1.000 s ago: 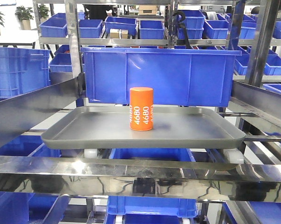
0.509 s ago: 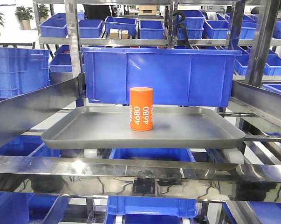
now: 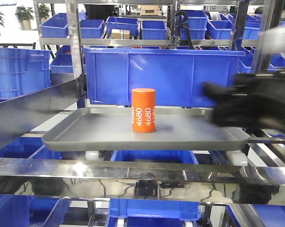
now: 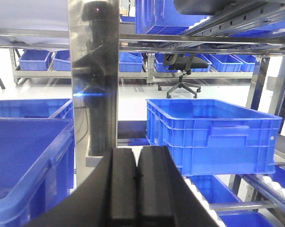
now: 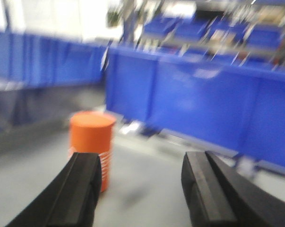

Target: Grab orange capacitor from left shelf to right conveyor

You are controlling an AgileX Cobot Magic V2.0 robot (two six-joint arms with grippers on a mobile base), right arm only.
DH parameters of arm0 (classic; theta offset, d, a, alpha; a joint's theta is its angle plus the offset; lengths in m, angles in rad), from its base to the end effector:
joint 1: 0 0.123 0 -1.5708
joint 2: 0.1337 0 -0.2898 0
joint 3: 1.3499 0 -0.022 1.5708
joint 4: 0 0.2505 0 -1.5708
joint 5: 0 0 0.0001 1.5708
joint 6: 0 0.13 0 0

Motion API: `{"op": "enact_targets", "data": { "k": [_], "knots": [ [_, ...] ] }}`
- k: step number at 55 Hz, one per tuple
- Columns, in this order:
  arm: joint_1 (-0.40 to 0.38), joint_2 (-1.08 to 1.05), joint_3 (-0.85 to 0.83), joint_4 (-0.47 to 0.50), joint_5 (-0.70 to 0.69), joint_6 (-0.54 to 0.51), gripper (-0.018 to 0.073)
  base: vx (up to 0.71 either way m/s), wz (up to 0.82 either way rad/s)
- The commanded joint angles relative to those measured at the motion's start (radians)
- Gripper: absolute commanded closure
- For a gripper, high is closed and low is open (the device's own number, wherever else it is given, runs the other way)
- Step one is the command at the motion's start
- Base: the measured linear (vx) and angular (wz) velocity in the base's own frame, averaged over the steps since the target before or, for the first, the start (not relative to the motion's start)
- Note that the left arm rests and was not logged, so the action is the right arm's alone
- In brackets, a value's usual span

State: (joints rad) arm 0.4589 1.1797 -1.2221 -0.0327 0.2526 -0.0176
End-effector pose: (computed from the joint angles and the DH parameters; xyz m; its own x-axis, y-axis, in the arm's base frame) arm 0.2701 0.1323 0.4414 -0.0883 -0.0986 -0.9912 -0.4406 0.8963 -0.0499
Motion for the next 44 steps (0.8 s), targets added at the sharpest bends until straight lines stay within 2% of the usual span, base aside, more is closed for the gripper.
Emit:
{"op": "enact_targets", "data": {
  "k": [1, 12, 19, 24, 44],
  "knots": [
    [0.036, 0.061, -0.128, -0.001, 0.038, 0.001, 0.0104, 0.00, 0.00],
    [0.066, 0.203, -0.278, 0.011, 0.093, 0.000, 0.0103, 0.00, 0.00],
    [0.066, 0.265, -0.303, 0.084, 0.089, -0.003, 0.0092, 0.00, 0.00],
    [0.066, 0.290, -0.303, 0.087, 0.082, -0.006, 0.0083, 0.00, 0.00],
    [0.066, 0.388, -0.303, 0.089, -0.070, -0.006, 0.0080, 0.00, 0.00]
  ]
}}
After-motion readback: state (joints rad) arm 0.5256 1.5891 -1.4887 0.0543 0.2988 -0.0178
